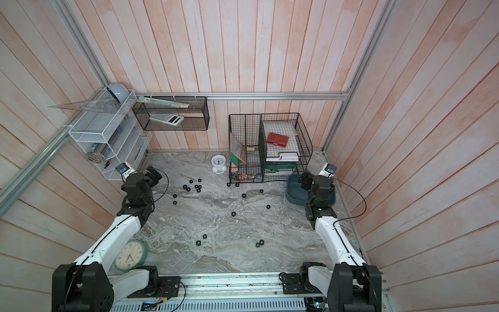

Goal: Put the nuts on the desktop into the storage box
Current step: Move the storage box to the center of the board.

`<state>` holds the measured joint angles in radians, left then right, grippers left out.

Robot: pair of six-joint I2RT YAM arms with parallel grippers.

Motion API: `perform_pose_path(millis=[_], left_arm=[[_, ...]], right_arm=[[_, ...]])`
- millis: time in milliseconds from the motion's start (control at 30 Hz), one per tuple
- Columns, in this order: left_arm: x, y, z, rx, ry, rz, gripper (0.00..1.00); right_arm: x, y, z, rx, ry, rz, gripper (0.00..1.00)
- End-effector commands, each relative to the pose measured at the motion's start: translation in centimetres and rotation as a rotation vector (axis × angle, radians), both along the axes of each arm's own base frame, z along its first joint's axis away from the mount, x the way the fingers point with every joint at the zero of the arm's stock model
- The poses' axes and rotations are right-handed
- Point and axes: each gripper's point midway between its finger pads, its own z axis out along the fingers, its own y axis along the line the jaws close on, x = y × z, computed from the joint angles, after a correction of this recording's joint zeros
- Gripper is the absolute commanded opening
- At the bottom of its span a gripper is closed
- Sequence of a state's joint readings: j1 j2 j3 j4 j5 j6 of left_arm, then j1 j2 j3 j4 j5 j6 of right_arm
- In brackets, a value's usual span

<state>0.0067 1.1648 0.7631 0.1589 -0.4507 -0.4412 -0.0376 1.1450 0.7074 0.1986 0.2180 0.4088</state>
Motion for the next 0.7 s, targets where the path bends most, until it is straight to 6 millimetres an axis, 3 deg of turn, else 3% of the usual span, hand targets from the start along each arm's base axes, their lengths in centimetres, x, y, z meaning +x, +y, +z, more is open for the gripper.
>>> perform_pose_path(millis=[0, 167, 400, 567, 667], left_arm=[[-0.8, -0.8, -3.6, -0.105, 0.160, -0.027, 1.00], [-0.2, -2.0, -3.6, -0.175, 0.147, -0.084, 1.00], [0.0, -2.8, -3.6, -0.174, 0.156, -0.132, 1.00], [-0.2, -3.0, -3.7, -0.179, 0.157, -0.144, 1.00], [-0.2, -3.2, -3.9, -0.184, 0.159, -0.157, 1.00]], right_arm=[[-1.0, 2.7, -6.6, 0.107, 0.321, 0.138, 0.98], [-0.4, 4.7, -9.5, -0.011, 0.522, 0.217, 0.93], [0.5, 7.5, -13.8, -0.090, 0.691, 0.302, 0.65], [1.3, 8.7, -15.4, -0.139, 0.806, 0.351, 0.61], [1.3, 9.2, -16.6, -0.148, 0.879, 0.376, 0.51]])
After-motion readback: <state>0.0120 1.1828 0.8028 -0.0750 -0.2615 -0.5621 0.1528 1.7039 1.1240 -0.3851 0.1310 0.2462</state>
